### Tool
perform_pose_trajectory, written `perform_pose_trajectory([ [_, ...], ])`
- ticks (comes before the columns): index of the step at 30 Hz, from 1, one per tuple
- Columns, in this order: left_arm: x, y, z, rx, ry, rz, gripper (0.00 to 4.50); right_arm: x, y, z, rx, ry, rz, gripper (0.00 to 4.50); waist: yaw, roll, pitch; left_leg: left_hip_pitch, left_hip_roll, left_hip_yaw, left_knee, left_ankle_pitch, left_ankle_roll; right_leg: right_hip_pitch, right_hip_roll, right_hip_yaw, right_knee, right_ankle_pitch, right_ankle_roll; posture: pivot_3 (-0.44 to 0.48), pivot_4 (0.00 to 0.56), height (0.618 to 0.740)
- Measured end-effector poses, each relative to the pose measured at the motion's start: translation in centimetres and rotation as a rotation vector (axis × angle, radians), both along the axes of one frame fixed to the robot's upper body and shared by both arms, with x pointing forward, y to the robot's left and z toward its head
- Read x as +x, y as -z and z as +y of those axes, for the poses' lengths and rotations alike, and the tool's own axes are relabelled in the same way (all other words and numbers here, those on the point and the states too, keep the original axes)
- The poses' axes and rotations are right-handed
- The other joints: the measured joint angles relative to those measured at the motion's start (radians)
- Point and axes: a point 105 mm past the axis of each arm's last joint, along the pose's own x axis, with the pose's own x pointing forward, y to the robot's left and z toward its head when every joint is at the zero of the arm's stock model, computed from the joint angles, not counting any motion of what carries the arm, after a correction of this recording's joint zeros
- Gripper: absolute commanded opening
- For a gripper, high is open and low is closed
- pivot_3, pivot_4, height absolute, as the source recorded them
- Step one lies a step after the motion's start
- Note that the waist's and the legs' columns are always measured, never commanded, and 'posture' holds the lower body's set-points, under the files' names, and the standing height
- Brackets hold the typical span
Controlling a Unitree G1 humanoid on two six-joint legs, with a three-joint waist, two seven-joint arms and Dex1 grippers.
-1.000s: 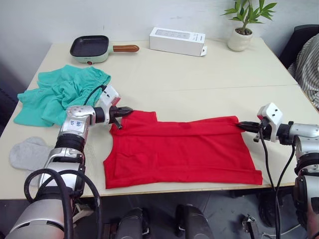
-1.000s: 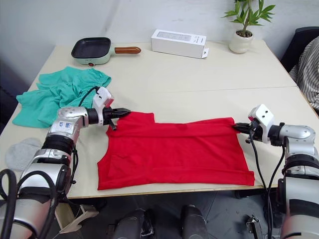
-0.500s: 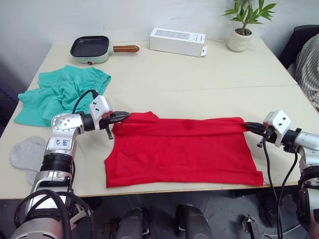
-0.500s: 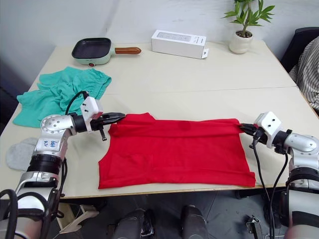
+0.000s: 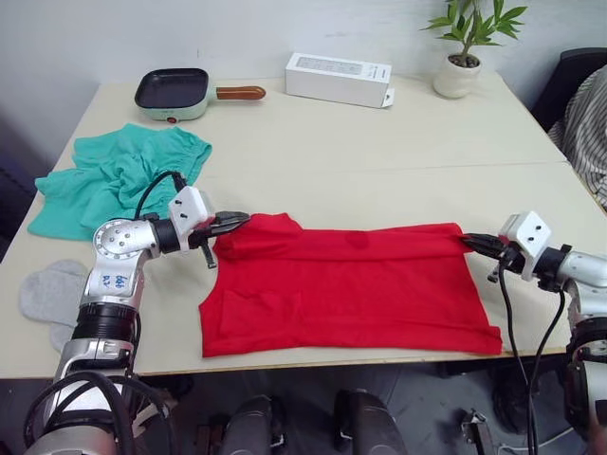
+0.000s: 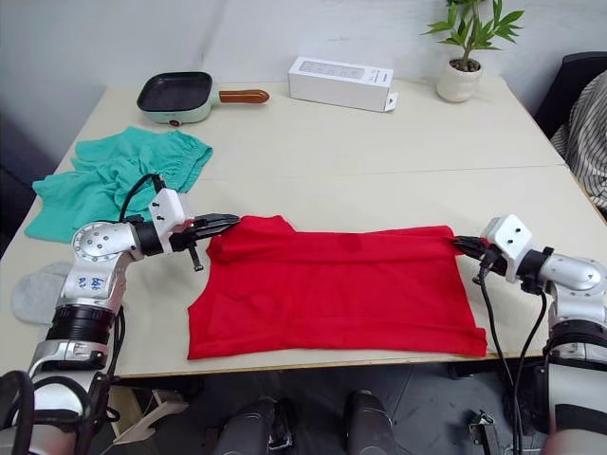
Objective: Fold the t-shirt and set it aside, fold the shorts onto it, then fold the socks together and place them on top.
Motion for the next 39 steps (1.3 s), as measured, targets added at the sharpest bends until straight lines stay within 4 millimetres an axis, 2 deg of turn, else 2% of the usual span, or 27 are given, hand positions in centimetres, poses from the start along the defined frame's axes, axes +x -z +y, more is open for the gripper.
perform_pose_trajectory([
  [4,-1.5,0.5,-0.1,0.101,0.048,-0.121,0.0,-0.8,0.8,-0.4,-0.052,0.013,-0.055,0.02,0.0,0.0,0.0,0.0,-0.001,0.0,0.0,0.0,0.0,0.0,-0.001,0.0,-0.003,0.0,0.0,0.0,0.15,0.74],
  [10,-4.1,4.0,0.4,0.295,0.118,-0.241,0.0,-1.6,1.1,-0.4,-0.153,0.041,-0.2,0.02,-0.005,0.0,0.0,0.001,-0.001,0.0,-0.001,0.0,0.0,0.0,-0.009,0.0,-0.004,0.0,0.0,0.0,0.15,0.74],
  [23,-5.2,5.8,2.2,0.457,0.134,-0.365,0.0,-2.6,2.4,0.7,-0.23,0.006,-0.275,0.02,-0.009,0.0,0.0,0.001,-0.001,0.0,-0.002,-0.001,0.002,0.0,-0.01,-0.001,-0.004,0.0,0.0,0.0,0.15,0.74],
  [28,-5.4,6.0,2.0,0.48,0.149,-0.4,0.0,-3.0,2.4,1.2,-0.239,-0.013,-0.3,0.02,-0.01,0.0,0.0,0.001,-0.001,0.0,-0.002,-0.001,0.002,0.001,-0.01,-0.001,-0.004,0.0,0.0,0.0,0.15,0.74],
  [31,-5.5,6.0,2.3,0.507,0.149,-0.417,0.0,-3.2,2.4,1.3,-0.243,-0.025,-0.308,0.66,-0.013,0.0,0.0,0.001,-0.001,0.0,-0.002,-0.001,0.002,0.001,-0.01,-0.001,-0.004,0.0,0.0,0.0,0.15,0.74],
  [37,-5.7,6.3,2.6,0.5,0.14,-0.402,0.0,-3.6,2.4,1.7,-0.242,-0.052,-0.309,2.77,-0.019,0.0,0.0,0.001,-0.001,0.0,-0.002,-0.001,0.002,0.001,-0.01,-0.001,-0.004,0.0,0.0,0.0,0.15,0.74],
  [39,-5.8,6.4,2.7,0.502,0.139,-0.393,0.4,-3.6,2.2,1.6,-0.241,-0.054,-0.312,3.18,-0.023,0.0,0.0,0.001,-0.001,0.0,-0.002,-0.001,0.002,0.001,-0.01,-0.001,-0.004,0.0,0.0,0.0,0.15,0.74],
])
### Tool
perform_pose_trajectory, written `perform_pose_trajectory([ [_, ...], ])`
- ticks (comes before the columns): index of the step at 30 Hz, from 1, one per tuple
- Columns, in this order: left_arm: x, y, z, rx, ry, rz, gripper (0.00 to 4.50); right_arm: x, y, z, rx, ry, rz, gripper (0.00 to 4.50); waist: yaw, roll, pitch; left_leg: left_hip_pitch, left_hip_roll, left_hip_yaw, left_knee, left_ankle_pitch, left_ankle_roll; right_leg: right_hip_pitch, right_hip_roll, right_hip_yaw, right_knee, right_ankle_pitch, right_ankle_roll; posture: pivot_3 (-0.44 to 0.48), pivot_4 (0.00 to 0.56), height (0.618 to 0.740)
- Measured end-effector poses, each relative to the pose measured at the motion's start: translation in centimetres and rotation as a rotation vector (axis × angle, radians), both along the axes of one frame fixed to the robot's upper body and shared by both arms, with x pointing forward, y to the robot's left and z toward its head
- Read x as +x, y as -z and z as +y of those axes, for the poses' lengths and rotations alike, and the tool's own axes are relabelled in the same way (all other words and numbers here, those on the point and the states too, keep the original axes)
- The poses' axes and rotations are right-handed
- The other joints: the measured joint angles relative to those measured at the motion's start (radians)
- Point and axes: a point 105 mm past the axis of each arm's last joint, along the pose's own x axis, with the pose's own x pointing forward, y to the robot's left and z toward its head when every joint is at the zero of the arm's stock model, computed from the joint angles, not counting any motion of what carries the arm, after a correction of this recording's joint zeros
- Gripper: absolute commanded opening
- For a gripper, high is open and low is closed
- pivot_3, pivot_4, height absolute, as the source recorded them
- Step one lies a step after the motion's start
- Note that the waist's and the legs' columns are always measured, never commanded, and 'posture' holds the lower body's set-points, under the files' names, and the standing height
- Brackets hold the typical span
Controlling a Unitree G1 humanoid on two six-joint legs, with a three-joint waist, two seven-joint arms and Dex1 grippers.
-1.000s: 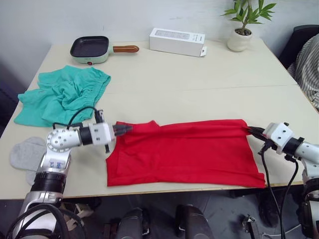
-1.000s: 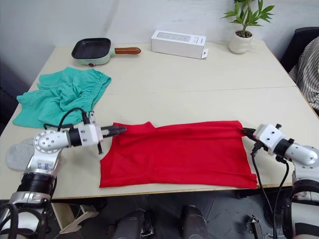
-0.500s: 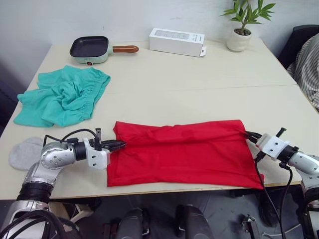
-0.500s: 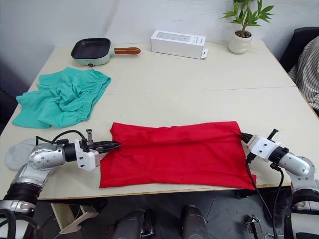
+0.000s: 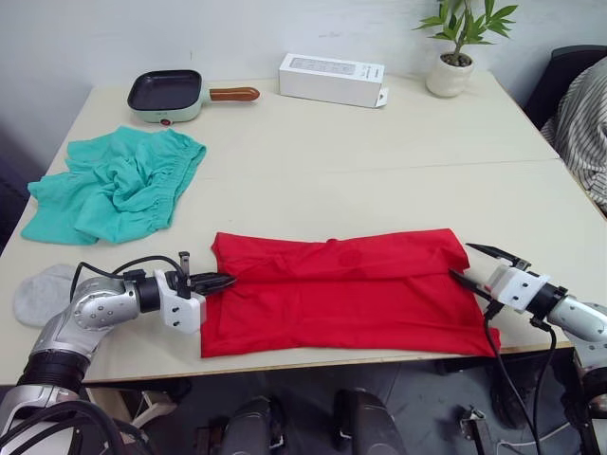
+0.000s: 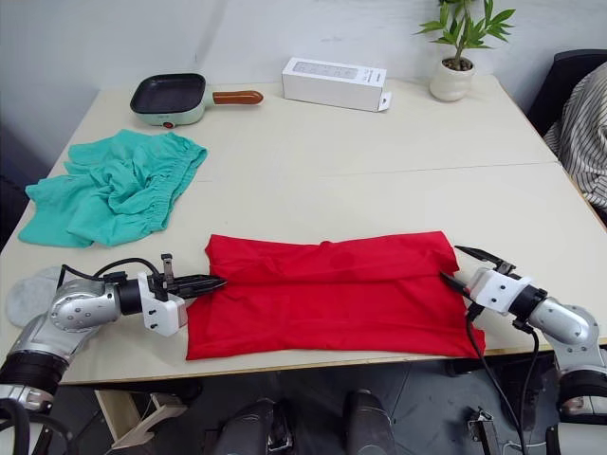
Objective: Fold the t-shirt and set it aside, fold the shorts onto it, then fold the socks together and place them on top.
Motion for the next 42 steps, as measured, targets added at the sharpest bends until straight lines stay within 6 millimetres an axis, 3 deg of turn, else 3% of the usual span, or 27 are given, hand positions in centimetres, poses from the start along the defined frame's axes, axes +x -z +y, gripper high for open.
perform_pose_trajectory([
  [4,-1.3,0.4,0.7,0.042,0.028,0.065,1.46,-1.7,-0.3,-0.4,-0.046,-0.067,0.062,4.29,0.0,0.0,0.0,0.0,0.0,0.0,-0.001,0.0,0.0,0.0,0.0,0.001,-0.001,0.0,0.0,0.0,0.15,0.74],
  [9,-1.8,-0.4,1.8,0.071,0.032,0.081,3.09,-1.8,-0.7,-1.0,-0.037,-0.064,0.11,4.29,0.0,0.0,0.0,0.001,0.0,0.0,-0.001,-0.001,0.0,0.001,-0.001,0.001,-0.001,0.0,0.0,0.0,0.15,0.74],
  [13,-2.5,-1.2,3.2,0.002,-0.043,0.203,4.33,-1.4,-1.4,-1.9,0.072,-0.024,0.187,4.29,-0.001,0.0,0.0,0.001,0.0,-0.001,-0.001,-0.001,0.001,0.001,-0.001,0.003,-0.001,0.0,0.0,0.0,0.15,0.74],
  [17,-3.0,-2.6,3.2,-0.215,-0.141,0.428,4.33,-1.0,-2.9,-1.2,0.182,-0.057,0.257,4.29,0.0,0.0,0.0,0.001,0.001,-0.001,0.0,-0.001,0.0,0.001,-0.001,0.004,-0.001,0.0,0.0,0.0,0.15,0.74],
  [21,-2.6,-4.6,1.9,-0.425,-0.186,0.567,3.45,-0.7,-4.7,1.7,0.302,-0.144,0.3,3.39,0.008,0.0,0.0,0.001,0.001,-0.003,0.0,-0.001,0.0,0.001,-0.001,0.004,0.0,0.0,0.0,0.0,0.15,0.74],
  [24,-1.3,-5.3,-0.7,-0.585,-0.185,0.602,2.52,-0.7,-5.0,6.2,0.407,-0.24,0.321,2.34,0.023,0.0,0.0,0.0,0.001,-0.003,0.0,-0.001,0.0,0.001,0.0,0.004,0.0,0.0,0.0,0.0,0.15,0.74],
  [27,0.2,-4.6,-3.4,-0.696,-0.222,0.655,1.46,-0.4,-4.4,11.0,0.508,-0.276,0.333,1.18,0.032,0.0,0.0,-0.001,-0.001,-0.003,0.001,-0.001,0.0,0.001,0.0,0.003,0.001,0.0,0.0,0.0,0.15,0.74],
  [31,1.8,-3.4,-6.9,-0.794,-0.259,0.714,0.2,0.1,-3.0,16.4,0.624,-0.246,0.354,0.0,0.034,-0.001,-0.001,-0.002,-0.002,-0.003,0.001,-0.001,0.0,0.0,0.002,0.003,0.002,0.0,0.0,0.0,0.15,0.74],
  [32,2.0,-2.9,-7.6,-0.797,-0.273,0.729,0.03,0.3,-2.6,17.4,0.633,-0.217,0.354,0.0,0.033,-0.001,-0.001,-0.002,-0.002,-0.003,0.001,-0.001,0.0,-0.001,0.002,0.003,0.002,0.0,0.0,0.0,0.15,0.74],
  [39,3.2,0.2,-10.1,-0.697,-0.4,0.727,0.03,0.6,0.7,22.2,0.617,-0.116,0.412,0.0,0.027,-0.002,-0.001,-0.002,-0.002,-0.003,0.001,-0.001,0.0,-0.001,0.004,0.003,0.002,0.0,0.0,0.0,0.15,0.74],
  [42,3.3,1.1,-9.7,-0.683,-0.462,0.707,0.03,1.6,1.5,20.6,0.594,-0.018,0.382,0.0,0.026,-0.003,-0.002,-0.002,-0.002,-0.003,0.0,-0.001,0.0,-0.001,0.004,0.003,0.001,0.0,0.0,0.0,0.15,0.74],
])
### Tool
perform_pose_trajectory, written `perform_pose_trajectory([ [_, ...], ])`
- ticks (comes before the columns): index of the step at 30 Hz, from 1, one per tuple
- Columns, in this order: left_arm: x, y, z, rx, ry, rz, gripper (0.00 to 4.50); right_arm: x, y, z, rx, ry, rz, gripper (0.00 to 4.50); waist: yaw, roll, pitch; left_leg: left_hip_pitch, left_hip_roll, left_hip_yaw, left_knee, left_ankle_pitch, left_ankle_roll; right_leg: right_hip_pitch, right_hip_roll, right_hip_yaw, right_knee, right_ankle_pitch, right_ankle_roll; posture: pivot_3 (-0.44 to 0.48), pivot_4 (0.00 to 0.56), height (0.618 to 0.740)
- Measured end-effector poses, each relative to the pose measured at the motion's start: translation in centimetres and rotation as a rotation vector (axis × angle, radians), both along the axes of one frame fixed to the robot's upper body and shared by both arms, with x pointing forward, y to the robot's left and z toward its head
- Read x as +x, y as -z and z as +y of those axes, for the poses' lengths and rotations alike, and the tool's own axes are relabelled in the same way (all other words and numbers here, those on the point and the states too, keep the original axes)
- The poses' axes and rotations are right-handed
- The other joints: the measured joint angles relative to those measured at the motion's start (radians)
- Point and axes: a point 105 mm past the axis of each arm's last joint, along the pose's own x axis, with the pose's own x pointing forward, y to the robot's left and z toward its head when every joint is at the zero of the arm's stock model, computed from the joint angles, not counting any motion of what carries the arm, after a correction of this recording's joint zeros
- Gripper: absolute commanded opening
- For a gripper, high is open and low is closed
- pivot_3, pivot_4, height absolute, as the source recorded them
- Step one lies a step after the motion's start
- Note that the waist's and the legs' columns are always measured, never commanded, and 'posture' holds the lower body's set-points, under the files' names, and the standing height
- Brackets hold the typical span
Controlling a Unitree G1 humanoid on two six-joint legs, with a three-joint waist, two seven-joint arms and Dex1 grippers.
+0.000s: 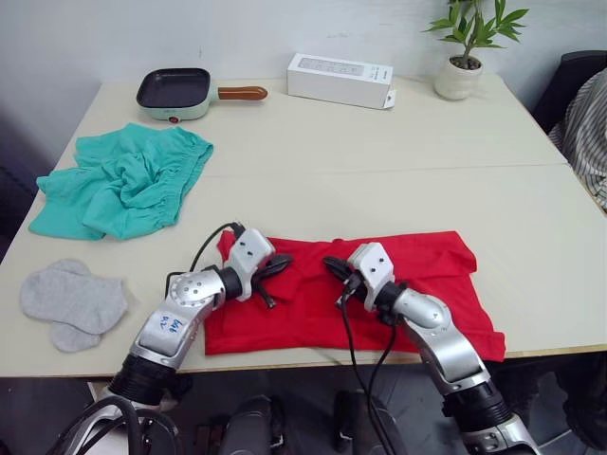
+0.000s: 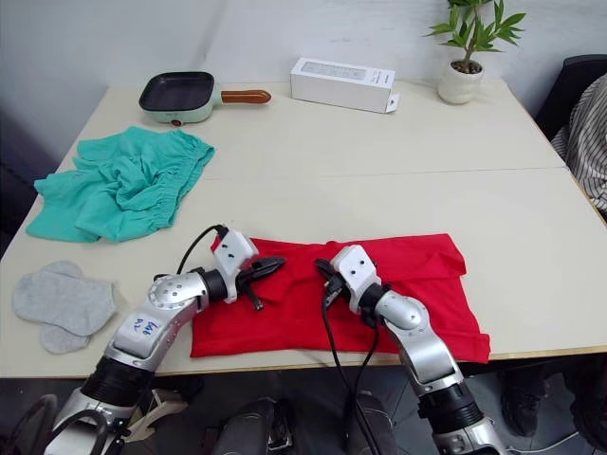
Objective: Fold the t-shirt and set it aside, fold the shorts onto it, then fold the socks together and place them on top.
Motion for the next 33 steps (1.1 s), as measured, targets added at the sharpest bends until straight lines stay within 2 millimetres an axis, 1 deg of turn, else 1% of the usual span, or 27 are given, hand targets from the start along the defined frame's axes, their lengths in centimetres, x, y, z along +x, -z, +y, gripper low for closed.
perform_pose_trajectory([
  [3,0.4,0.2,1.6,-0.005,-0.11,-0.005,0.03,1.1,0.1,-3.5,-0.017,0.126,-0.01,0.0,0.001,-0.003,-0.004,0.001,0.0,-0.001,0.0,0.0,0.0,0.002,-0.002,0.0,0.0,0.0,0.0,0.0,0.15,0.74],
  [4,0.7,0.2,2.6,-0.009,-0.169,-0.012,0.03,1.6,0.2,-5.6,-0.027,0.19,-0.011,0.0,0.002,-0.005,-0.006,0.002,0.0,-0.001,0.0,0.0,0.0,0.002,-0.003,0.0,-0.001,0.0,0.0,0.0,0.15,0.74],
  [7,1.5,0.0,5.0,-0.013,-0.295,-0.036,0.03,2.3,0.3,-11.0,-0.019,0.365,-0.002,0.0,0.003,-0.011,-0.011,0.002,0.001,-0.003,0.0,0.0,0.0,0.004,-0.005,-0.001,-0.001,0.0,0.0,0.0,0.15,0.74],
  [8,2.0,0.1,5.8,-0.028,-0.339,-0.039,0.03,2.4,0.5,-13.2,-0.007,0.442,0.011,0.0,0.004,-0.012,-0.014,0.003,0.001,-0.003,0.0,-0.001,0.0,0.004,-0.005,-0.001,-0.002,0.0,0.0,0.0,0.15,0.74],
  [10,2.9,0.1,6.7,-0.074,-0.398,-0.035,0.03,2.5,0.6,-16.0,0.015,0.537,0.019,0.0,0.004,-0.012,-0.016,0.003,0.001,-0.003,0.0,-0.001,0.0,0.005,-0.005,-0.001,-0.002,0.0,0.0,0.0,0.15,0.74],
  [15,4.9,0.0,7.0,-0.124,-0.437,-0.037,0.03,2.4,0.8,-19.7,0.079,0.655,0.015,0.0,0.001,-0.011,-0.02,0.004,0.001,-0.003,0.0,-0.001,0.0,0.007,-0.005,-0.003,-0.003,0.0,0.0,0.0,0.15,0.74],
  [18,5.2,-0.1,7.4,-0.128,-0.439,-0.046,0.03,2.2,0.8,-20.9,0.136,0.691,0.006,0.0,0.0,-0.011,-0.02,0.004,0.001,-0.003,-0.001,-0.001,0.0,0.007,-0.004,-0.003,-0.003,0.0,0.0,0.0,0.15,0.74],
  [21,4.9,-0.6,8.0,-0.182,-0.413,-0.045,0.03,2.1,0.3,-20.7,0.232,0.669,-0.015,0.0,-0.005,-0.009,-0.019,0.003,0.002,-0.002,-0.001,-0.001,-0.001,0.005,-0.004,-0.002,-0.003,0.0,0.0,0.0,0.15,0.74],
  [23,4.5,-1.3,8.3,-0.232,-0.371,-0.05,0.03,2.2,-0.8,-19.4,0.284,0.608,-0.046,0.0,-0.008,-0.008,-0.018,0.001,0.003,-0.001,-0.002,-0.001,-0.001,0.002,-0.004,-0.002,-0.002,0.0,0.0,0.0,0.15,0.74],
  [24,4.2,-2.0,8.2,-0.251,-0.328,-0.059,0.03,2.2,-1.8,-18.3,0.301,0.554,-0.068,0.0,-0.008,-0.007,-0.018,0.001,0.003,-0.001,-0.002,-0.001,-0.001,0.001,-0.004,-0.002,-0.002,0.0,0.0,0.0,0.15,0.74],
  [26,3.4,-3.6,7.3,-0.265,-0.216,-0.086,0.03,2.1,-3.9,-14.5,0.305,0.398,-0.118,0.0,-0.007,-0.007,-0.018,0.001,0.003,-0.001,-0.002,-0.001,-0.002,0.001,-0.003,-0.002,-0.002,0.0,0.0,0.0,0.15,0.74],
  [27,3.1,-4.1,6.6,-0.26,-0.172,-0.097,0.03,2.0,-4.5,-12.8,0.302,0.337,-0.129,0.0,-0.005,-0.007,-0.018,0.001,0.003,-0.001,-0.002,-0.001,-0.002,0.001,-0.004,-0.002,-0.002,0.0,0.0,0.0,0.15,0.74],
  [28,2.6,-4.4,5.5,-0.243,-0.111,-0.105,0.03,1.9,-4.7,-10.7,0.296,0.269,-0.13,0.0,-0.003,-0.007,-0.018,0.001,0.003,-0.001,-0.002,-0.001,-0.002,0.001,-0.003,-0.002,-0.002,0.0,-0.001,0.0,0.15,0.74],
  [29,2.3,-4.3,4.5,-0.228,-0.07,-0.103,0.03,1.7,-4.5,-9.0,0.292,0.222,-0.119,0.0,0.0,-0.007,-0.018,0.001,0.002,-0.001,-0.002,-0.001,-0.002,0.002,-0.003,-0.002,-0.002,0.0,0.0,0.0,0.15,0.74],
  [31,1.8,-3.3,3.0,-0.2,-0.022,-0.077,0.03,1.3,-3.4,-5.9,0.273,0.151,-0.081,0.0,0.005,-0.007,-0.018,0.001,0.0,-0.002,-0.002,-0.001,-0.001,0.002,-0.004,-0.002,-0.002,0.0,0.0,0.0,0.15,0.74],
  [33,1.7,-2.1,1.6,-0.18,0.0,-0.047,0.03,0.9,-2.0,-4.1,0.241,0.118,-0.045,0.0,0.007,-0.007,-0.018,-0.001,-0.001,-0.002,-0.002,-0.001,0.0,0.001,-0.004,-0.002,-0.003,0.0,0.0,0.0,0.15,0.74],
])
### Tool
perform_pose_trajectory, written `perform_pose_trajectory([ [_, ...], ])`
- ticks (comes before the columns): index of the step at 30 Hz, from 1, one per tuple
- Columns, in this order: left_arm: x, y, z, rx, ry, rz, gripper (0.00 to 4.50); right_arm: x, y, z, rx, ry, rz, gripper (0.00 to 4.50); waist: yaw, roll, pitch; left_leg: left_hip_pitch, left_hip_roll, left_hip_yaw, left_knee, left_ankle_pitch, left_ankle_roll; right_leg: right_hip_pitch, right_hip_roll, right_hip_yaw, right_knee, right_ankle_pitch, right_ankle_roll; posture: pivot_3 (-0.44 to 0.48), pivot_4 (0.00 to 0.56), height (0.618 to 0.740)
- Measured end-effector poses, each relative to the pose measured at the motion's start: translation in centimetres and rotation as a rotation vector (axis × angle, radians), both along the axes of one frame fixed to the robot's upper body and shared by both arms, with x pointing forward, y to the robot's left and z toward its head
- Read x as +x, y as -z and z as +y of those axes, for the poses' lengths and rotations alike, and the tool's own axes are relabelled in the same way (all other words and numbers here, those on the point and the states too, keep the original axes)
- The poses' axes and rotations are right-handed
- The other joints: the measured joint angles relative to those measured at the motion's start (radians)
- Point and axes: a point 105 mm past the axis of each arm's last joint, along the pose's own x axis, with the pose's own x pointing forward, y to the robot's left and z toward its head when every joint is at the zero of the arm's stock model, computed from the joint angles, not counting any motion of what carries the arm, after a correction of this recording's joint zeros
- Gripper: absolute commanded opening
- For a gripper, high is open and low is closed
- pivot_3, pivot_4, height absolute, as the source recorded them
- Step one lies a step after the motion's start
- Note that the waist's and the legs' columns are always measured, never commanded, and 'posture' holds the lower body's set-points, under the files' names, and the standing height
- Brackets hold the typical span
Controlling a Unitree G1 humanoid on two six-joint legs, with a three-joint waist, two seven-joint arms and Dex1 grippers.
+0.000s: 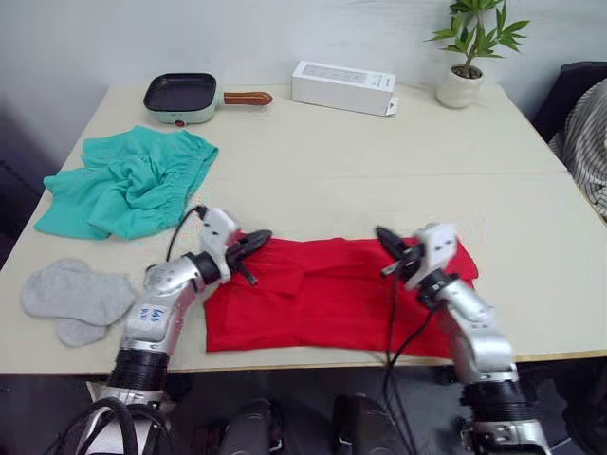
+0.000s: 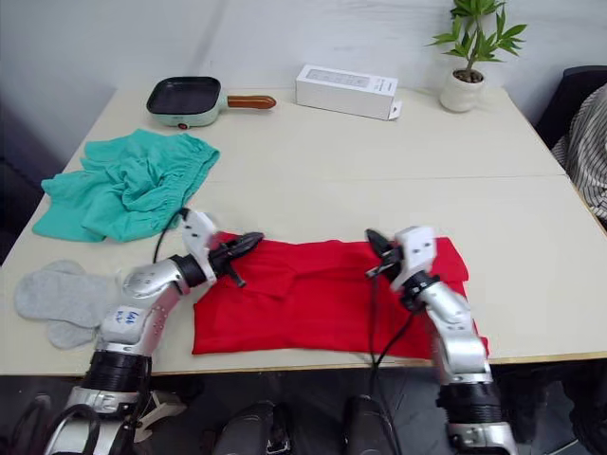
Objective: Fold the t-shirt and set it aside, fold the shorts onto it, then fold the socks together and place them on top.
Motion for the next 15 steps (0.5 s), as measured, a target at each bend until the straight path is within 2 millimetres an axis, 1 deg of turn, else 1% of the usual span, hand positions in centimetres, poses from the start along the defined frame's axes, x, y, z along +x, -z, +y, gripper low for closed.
perform_pose_trajectory([
  [2,0.2,0.9,-0.4,0.015,-0.016,0.021,0.03,0.0,0.8,0.3,-0.029,0.001,0.013,0.0,-0.001,0.0,0.0,0.0,0.0,0.0,0.0,0.0,0.001,0.0,0.0,0.0,-0.001,0.0,0.001,0.0,0.15,0.74],
  [4,0.7,2.2,-0.1,0.046,-0.067,0.05,0.03,0.3,1.8,-0.8,-0.069,0.04,0.023,0.0,-0.002,0.0,0.0,0.0,0.0,0.0,0.0,0.0,0.001,0.0,0.0,0.0,-0.001,0.0,0.001,0.0,0.15,0.74],
  [5,0.9,2.1,0.0,0.049,-0.082,0.043,0.03,0.4,2.4,-1.7,-0.084,0.062,0.037,0.0,-0.001,0.0,0.0,0.0,0.0,0.0,0.0,0.0,0.001,0.001,-0.001,0.0,-0.002,0.0,0.001,0.0,0.15,0.74],
  [7,1.4,2.1,0.4,0.063,-0.112,0.038,0.03,0.6,2.5,-4.1,-0.098,0.122,0.037,0.0,-0.002,0.0,-0.001,0.001,0.001,0.0,0.0,0.0,0.001,0.002,-0.001,0.0,-0.002,0.0,0.001,0.0,0.15,0.74],
  [8,1.5,2.1,0.7,0.069,-0.126,0.036,0.03,0.6,2.5,-5.7,-0.101,0.157,0.04,0.0,-0.002,0.0,-0.001,0.002,0.001,0.0,0.0,0.0,0.001,0.002,-0.001,0.0,-0.003,0.0,0.001,0.0,0.15,0.74],
  [11,1.4,2.1,2.0,0.068,-0.152,0.043,0.03,0.1,2.8,-10.0,-0.118,0.217,0.07,0.0,-0.006,0.001,-0.001,0.002,0.002,0.0,0.0,-0.001,0.001,0.003,-0.001,0.0,-0.004,0.0,0.001,0.0,0.15,0.74],
  [14,0.7,2.1,3.1,0.038,-0.131,0.058,0.03,-0.7,2.8,-14.0,-0.134,0.254,0.109,0.0,-0.01,0.001,-0.001,0.003,0.003,0.0,-0.001,-0.001,0.001,0.003,-0.001,0.0,-0.006,0.0,0.001,0.0,0.15,0.74],
  [15,0.1,2.1,3.3,0.024,-0.106,0.065,0.03,-1.0,2.7,-15.4,-0.125,0.264,0.129,0.0,-0.011,0.001,-0.001,0.003,0.003,0.0,-0.002,-0.001,0.0,0.003,-0.001,0.0,-0.006,0.0,0.001,0.0,0.15,0.74],
])
